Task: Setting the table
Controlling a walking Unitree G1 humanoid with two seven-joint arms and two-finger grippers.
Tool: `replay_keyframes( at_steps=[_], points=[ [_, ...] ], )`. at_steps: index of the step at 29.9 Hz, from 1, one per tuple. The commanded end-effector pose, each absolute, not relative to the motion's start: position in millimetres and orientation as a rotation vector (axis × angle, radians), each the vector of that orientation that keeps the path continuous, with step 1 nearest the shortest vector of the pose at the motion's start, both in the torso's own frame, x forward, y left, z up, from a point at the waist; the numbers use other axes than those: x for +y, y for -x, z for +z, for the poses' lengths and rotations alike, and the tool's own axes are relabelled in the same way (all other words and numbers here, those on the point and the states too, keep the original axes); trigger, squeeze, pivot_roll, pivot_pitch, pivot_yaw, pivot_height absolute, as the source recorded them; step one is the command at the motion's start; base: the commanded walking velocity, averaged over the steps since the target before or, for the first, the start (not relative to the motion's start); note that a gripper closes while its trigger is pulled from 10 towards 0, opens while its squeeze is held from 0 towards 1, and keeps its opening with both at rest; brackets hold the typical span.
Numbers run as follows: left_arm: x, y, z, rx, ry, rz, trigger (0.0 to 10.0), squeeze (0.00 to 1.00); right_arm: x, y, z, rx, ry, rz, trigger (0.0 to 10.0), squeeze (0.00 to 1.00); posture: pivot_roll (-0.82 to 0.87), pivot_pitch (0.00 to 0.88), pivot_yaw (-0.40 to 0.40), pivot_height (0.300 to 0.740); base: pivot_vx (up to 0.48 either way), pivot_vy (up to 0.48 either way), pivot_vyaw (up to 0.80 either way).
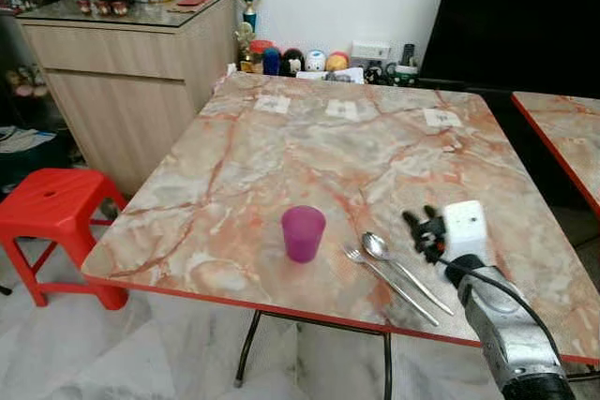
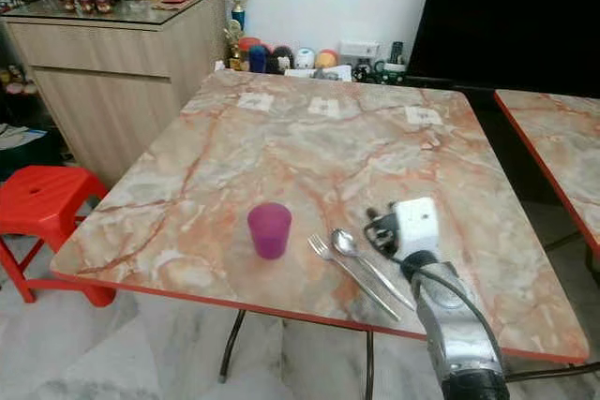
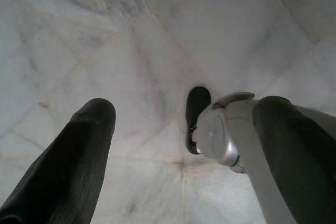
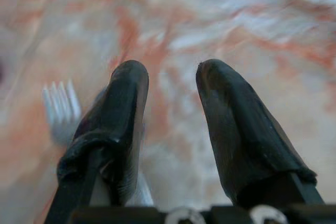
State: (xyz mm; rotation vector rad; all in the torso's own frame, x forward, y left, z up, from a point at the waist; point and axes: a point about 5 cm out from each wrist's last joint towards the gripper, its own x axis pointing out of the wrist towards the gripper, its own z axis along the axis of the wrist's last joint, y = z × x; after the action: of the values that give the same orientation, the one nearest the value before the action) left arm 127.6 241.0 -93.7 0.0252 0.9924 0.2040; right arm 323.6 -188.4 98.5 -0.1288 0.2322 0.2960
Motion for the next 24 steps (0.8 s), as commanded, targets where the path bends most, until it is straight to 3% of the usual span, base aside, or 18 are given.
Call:
replay_keyframes(
  at_steps=[1, 5, 14, 24],
  points=[
    [246.3, -117.6, -95.5, 1.018, -0.023, 0.216, 10.0, 0.00, -189.2, -326.6, 99.6, 0.269, 0.156, 0.330, 10.0, 0.00, 0.07, 0.000, -0.030, 0.740, 0.000, 0.000, 0.00],
    [253.9, -109.6, -95.3, 1.022, -0.023, 0.234, 10.0, 0.00, -175.0, -322.7, 100.8, 0.305, 0.177, 0.498, 10.0, 0.00, 0.08, 0.000, -0.031, 0.740, 0.000, 0.000, 0.00],
    [250.9, -121.3, -93.4, 1.018, -0.028, 0.228, 10.0, 0.00, -158.4, -307.8, 95.4, 0.362, 0.142, 0.640, 10.0, 0.00, 0.07, 0.000, -0.026, 0.740, 0.000, 0.000, 0.00],
    [251.5, -114.0, -95.1, 1.026, -0.028, 0.225, 10.0, 0.00, -157.5, -305.9, 86.4, 0.415, 0.115, 0.625, 10.0, 0.00, 0.07, 0.000, -0.023, 0.740, 0.000, 0.000, 0.00]
  ],
)
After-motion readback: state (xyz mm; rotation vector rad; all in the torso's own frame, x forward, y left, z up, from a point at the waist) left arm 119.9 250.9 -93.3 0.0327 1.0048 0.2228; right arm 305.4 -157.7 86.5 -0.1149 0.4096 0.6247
